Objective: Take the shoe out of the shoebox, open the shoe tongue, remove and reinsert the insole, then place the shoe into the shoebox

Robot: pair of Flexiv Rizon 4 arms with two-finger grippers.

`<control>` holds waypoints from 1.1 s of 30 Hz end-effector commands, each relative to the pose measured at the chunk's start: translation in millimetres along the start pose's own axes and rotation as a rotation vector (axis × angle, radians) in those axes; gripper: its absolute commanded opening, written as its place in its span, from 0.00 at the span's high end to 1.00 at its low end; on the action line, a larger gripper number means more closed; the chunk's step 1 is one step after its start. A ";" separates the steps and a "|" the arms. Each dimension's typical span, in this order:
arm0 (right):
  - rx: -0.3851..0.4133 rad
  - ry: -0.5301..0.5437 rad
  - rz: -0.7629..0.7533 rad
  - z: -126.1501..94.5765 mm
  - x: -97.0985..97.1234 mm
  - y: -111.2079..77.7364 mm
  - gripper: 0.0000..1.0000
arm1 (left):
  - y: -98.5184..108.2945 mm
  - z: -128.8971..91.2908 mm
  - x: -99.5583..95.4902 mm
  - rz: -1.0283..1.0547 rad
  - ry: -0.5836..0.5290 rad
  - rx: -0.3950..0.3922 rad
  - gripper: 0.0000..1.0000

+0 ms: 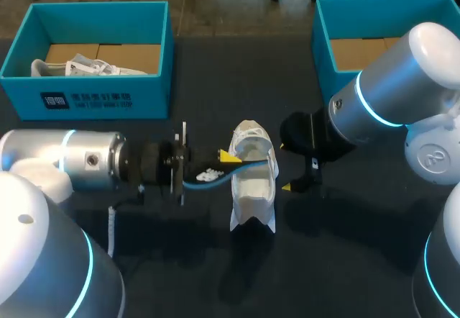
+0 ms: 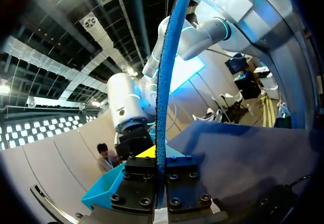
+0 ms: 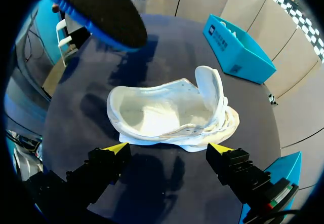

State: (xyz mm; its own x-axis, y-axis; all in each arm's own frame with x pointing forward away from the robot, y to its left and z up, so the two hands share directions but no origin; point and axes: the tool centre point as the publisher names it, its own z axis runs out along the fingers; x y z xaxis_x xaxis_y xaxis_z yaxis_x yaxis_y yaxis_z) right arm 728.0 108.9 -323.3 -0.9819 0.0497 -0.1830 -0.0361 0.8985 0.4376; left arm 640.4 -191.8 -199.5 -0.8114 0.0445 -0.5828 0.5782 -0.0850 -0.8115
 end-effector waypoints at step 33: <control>0.002 -0.004 0.001 1.4 1.1 0.6 0.00 | 26.8 17.3 11.5 -0.049 0.070 -0.003 1.00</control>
State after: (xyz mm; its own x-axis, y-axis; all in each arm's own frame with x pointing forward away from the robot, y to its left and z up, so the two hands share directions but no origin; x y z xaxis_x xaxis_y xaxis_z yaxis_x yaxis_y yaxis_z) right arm 728.0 108.9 -323.4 -0.9818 0.0498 -0.1830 -0.0360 0.8984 0.4376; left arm 643.6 -211.8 -230.3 -0.8291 0.1086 -0.5484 0.5420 -0.0842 -0.8361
